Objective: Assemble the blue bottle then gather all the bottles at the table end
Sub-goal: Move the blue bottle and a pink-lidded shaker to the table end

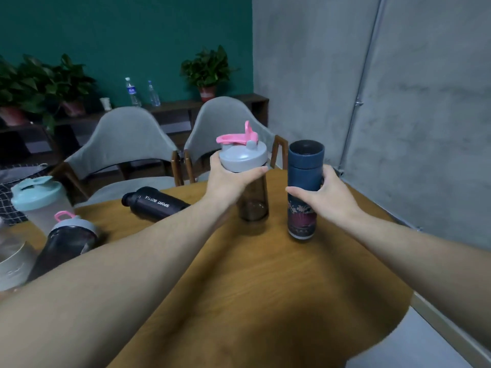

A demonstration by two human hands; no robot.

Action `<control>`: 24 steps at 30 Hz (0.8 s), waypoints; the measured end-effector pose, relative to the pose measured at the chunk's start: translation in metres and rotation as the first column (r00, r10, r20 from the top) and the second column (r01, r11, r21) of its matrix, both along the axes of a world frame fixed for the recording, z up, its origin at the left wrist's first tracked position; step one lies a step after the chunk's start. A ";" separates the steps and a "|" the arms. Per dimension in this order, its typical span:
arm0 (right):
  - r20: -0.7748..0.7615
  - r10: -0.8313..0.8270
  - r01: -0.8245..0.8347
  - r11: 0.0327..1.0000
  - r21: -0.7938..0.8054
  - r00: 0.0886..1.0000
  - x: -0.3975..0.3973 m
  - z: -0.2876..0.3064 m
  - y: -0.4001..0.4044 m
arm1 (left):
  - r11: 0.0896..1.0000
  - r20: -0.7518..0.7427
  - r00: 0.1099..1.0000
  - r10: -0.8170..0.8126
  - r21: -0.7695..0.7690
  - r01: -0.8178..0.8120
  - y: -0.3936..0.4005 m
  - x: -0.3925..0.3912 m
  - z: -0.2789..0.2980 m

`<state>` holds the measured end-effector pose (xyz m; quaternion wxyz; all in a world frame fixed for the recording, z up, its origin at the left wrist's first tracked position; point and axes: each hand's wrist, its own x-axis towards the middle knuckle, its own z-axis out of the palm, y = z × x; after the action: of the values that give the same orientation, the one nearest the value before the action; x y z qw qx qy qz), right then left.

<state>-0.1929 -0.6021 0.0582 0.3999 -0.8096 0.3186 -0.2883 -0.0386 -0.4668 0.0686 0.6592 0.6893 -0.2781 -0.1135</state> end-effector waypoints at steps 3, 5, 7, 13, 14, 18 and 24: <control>-0.007 -0.041 0.040 0.999 -0.011 0.999 0.007 -0.006 -0.045 | 1.000 -0.012 1.000 -0.028 0.007 0.028 -0.045 0.000 -0.007; -0.001 -0.073 0.073 0.997 0.014 0.997 0.015 -0.011 -0.079 | 0.999 -0.020 0.999 -0.044 0.025 0.045 -0.078 0.004 -0.014; 0.010 -0.094 0.094 0.995 0.025 0.995 0.025 -0.015 -0.103 | 0.998 -0.029 0.998 -0.059 0.033 0.060 -0.101 0.007 -0.018; 0.040 -0.112 0.111 0.993 0.026 0.993 0.060 -0.031 -0.170 | 0.996 -0.051 0.997 -0.065 0.065 0.068 -0.172 0.022 -0.040; 0.053 -0.109 0.107 0.994 0.033 0.993 0.066 -0.033 -0.178 | 0.996 -0.061 0.996 -0.064 0.066 0.068 -0.180 0.025 -0.043; 0.098 -0.072 0.068 0.997 0.035 0.993 0.086 -0.035 -0.200 | 0.996 -0.094 0.994 -0.057 0.064 0.063 -0.205 0.035 -0.048; 0.089 0.007 -0.011 0.999 0.049 0.996 0.099 -0.038 -0.222 | 0.997 -0.083 0.996 -0.015 0.068 0.021 -0.222 0.047 -0.054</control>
<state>-0.0934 -0.8241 0.0205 0.4348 -0.7873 0.3041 -0.3141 0.0089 -0.6885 0.0148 0.6449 0.7039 -0.2529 -0.1574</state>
